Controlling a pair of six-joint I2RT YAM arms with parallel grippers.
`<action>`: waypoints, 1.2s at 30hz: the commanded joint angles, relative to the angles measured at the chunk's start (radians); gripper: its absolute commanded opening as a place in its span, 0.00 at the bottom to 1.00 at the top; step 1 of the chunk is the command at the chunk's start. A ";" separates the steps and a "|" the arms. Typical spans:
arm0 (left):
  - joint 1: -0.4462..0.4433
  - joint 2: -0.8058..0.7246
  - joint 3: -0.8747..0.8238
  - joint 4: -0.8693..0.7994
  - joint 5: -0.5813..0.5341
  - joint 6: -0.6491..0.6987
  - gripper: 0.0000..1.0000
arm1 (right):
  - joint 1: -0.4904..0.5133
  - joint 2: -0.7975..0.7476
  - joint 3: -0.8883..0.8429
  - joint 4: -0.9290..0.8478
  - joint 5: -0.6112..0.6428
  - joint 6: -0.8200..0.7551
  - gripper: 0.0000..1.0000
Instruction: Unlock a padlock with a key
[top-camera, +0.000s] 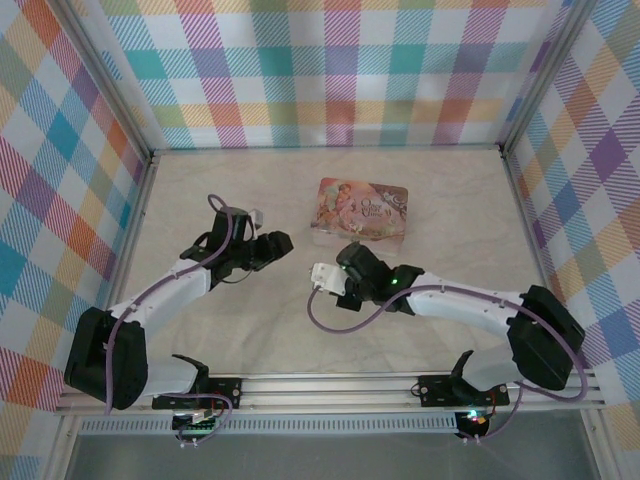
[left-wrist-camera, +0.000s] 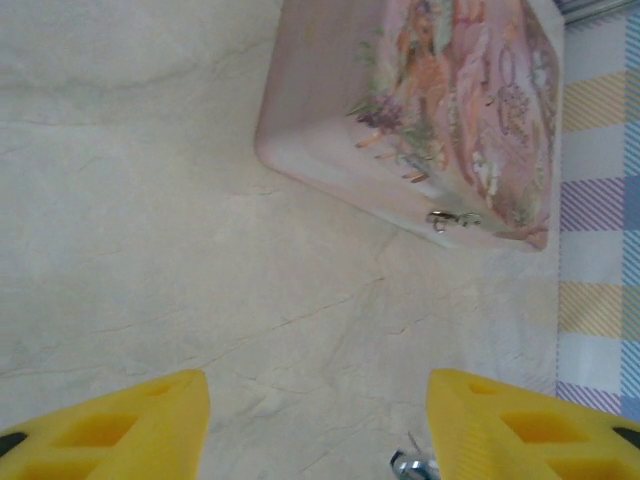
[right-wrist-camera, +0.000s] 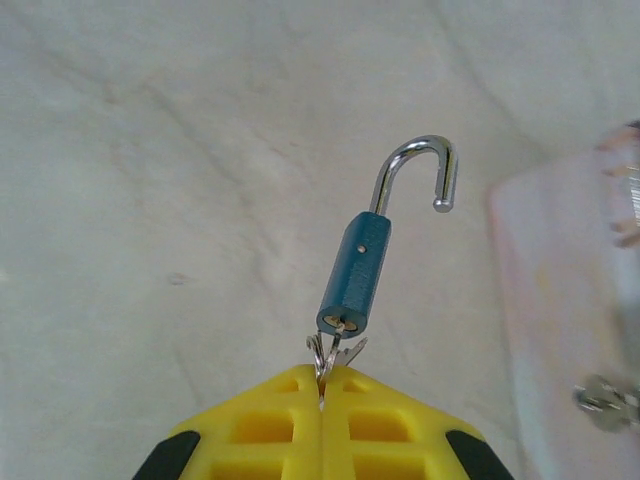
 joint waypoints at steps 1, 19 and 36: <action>0.008 -0.024 -0.019 -0.034 -0.034 0.000 0.61 | 0.035 0.045 -0.003 -0.003 -0.114 0.054 0.00; 0.017 -0.010 0.009 -0.110 -0.100 -0.029 0.72 | 0.057 0.136 -0.042 0.101 0.044 0.152 0.49; 0.022 -0.017 0.210 -0.350 -0.355 0.127 1.00 | -0.308 -0.308 -0.145 0.122 0.126 0.605 1.00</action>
